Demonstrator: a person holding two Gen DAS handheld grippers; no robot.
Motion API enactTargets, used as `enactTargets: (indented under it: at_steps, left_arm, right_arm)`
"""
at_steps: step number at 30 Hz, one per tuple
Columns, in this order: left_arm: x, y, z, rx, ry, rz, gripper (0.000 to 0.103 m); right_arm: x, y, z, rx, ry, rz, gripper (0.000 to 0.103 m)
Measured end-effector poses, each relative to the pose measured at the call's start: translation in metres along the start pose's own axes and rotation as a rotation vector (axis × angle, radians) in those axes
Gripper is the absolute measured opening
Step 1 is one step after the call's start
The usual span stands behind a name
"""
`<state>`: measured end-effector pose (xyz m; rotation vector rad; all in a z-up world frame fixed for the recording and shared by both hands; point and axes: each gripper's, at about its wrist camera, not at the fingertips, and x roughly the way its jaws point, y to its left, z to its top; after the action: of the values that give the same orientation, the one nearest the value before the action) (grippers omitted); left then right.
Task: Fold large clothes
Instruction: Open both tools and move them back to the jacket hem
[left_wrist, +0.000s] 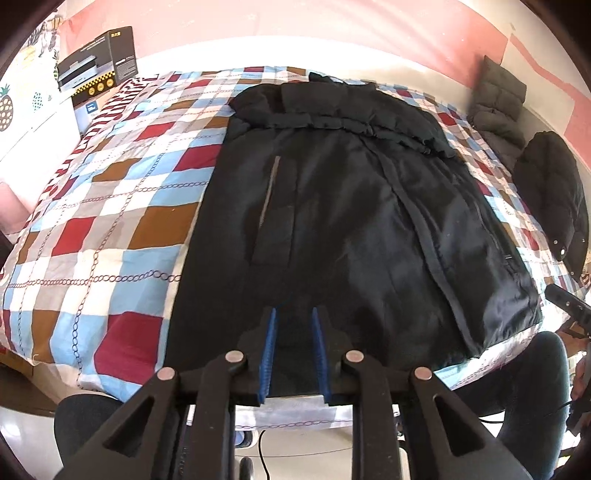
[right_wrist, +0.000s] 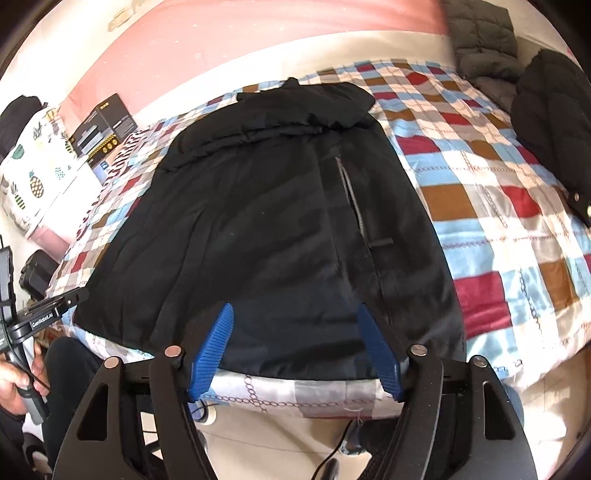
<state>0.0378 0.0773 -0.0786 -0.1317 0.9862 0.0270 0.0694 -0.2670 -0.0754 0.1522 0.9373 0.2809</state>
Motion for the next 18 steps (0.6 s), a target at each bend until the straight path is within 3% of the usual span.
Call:
enactTargets:
  at_steps: [6, 15, 18]
  left_arm:
    - [0.017, 0.022, -0.001, -0.042, 0.032, 0.052, 0.021]
    - [0.034, 0.06, 0.007, -0.119, 0.048, 0.034, 0.029]
    - [0.028, 0.071, 0.014, -0.149, 0.015, 0.064, 0.045]
  right_arm:
    - [0.011, -0.025, -0.001, 0.04, 0.023, -0.01, 0.071]
    - [0.021, -0.087, 0.009, 0.125, 0.033, -0.094, 0.073]
    - [0.022, -0.107, 0.013, 0.174, 0.029, -0.106, 0.073]
